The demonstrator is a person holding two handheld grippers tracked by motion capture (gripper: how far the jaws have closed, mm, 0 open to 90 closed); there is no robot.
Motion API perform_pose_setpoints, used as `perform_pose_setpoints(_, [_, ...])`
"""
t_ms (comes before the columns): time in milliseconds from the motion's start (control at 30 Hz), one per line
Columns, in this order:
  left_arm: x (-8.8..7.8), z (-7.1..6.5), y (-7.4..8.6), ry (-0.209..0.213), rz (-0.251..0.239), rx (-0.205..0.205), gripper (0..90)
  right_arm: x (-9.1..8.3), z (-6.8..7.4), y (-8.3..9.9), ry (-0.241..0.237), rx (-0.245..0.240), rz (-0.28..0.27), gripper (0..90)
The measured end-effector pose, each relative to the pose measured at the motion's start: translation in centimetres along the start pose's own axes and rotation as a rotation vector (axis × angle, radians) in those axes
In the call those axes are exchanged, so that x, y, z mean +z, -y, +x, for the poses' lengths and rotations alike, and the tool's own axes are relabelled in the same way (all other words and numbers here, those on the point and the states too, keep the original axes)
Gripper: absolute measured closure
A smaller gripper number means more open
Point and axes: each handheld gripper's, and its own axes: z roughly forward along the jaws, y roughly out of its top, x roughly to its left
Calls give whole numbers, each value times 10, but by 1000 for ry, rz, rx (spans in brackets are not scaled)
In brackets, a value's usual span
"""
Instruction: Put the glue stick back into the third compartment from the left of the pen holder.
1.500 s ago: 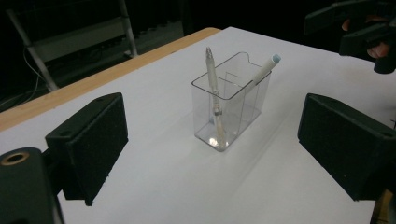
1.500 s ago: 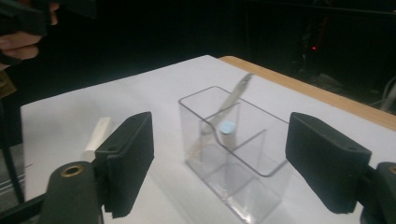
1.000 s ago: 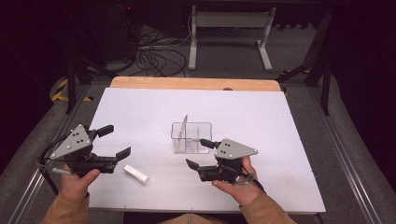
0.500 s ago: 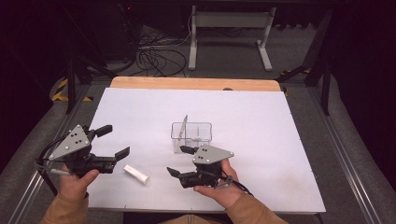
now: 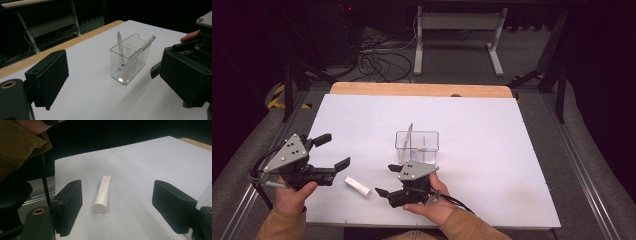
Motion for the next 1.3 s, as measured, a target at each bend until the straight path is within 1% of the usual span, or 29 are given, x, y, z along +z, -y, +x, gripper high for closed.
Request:
perform_pose_setpoints(200, [0,0,0,-1,-1,-2,95,10,2,4,-21,4,23,247])
perform_pose_setpoints(433, [1,0,0,-2,3,-4,95,18,4,6,-32,5,39,247])
perform_pose_setpoints(567, [0,1,0,-6,1,1,95,22,5,8,-28,2,48,240])
perform_pose_setpoints(633, [-1,1,0,-6,-2,-7,95,25,6,9,-35,10,50,240])
perform_pose_setpoints(767, [0,1,1,-5,1,-8,96,30,8,12,-36,33,64,240])
perform_pose_setpoints(867, [0,1,1,-4,2,-9,95,35,11,13,-33,44,81,243])
perform_pose_setpoints(1000, [0,1,1,-5,4,-11,95,42,15,15,-17,44,96,243])
perform_pose_setpoints(1100, [-1,1,0,-8,5,-5,95,48,16,17,-9,42,116,254])
perform_pose_setpoints(1133, [-1,1,0,-6,4,-11,95,49,16,18,-8,43,124,257])
perform_pose_setpoints(1300, [-1,1,1,-8,5,-10,96,56,16,19,4,44,154,281])
